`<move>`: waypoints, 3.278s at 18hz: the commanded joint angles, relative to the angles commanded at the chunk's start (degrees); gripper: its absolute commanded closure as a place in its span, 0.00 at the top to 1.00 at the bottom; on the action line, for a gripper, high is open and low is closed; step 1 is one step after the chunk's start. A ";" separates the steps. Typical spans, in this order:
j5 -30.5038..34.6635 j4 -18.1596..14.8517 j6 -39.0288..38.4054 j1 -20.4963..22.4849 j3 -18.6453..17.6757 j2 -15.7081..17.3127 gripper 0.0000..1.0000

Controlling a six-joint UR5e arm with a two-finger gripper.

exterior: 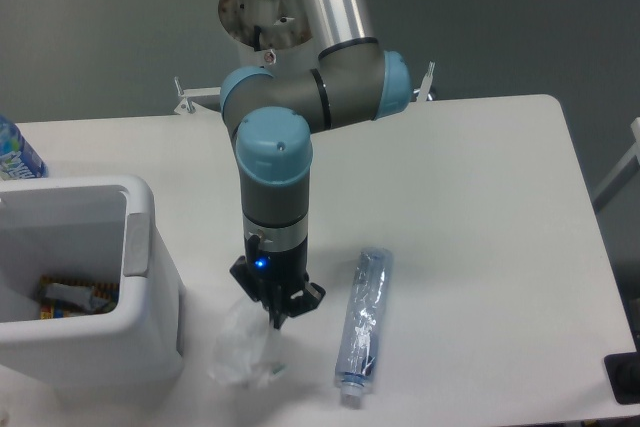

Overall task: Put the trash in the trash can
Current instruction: 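Lower the gripper onto the tissue and close to grasp it, then lift the tissue and carry it over the white trash bin, then open the gripper to drop the tissue into the bin, then move the open gripper across the table beside the plastic bottle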

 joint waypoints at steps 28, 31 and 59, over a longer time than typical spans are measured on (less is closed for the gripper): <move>-13.97 2.03 -20.34 -12.21 -9.63 16.43 0.00; -14.15 1.95 -13.12 -13.71 -12.72 16.43 0.00; -16.18 1.24 -18.30 18.10 -0.69 11.70 1.00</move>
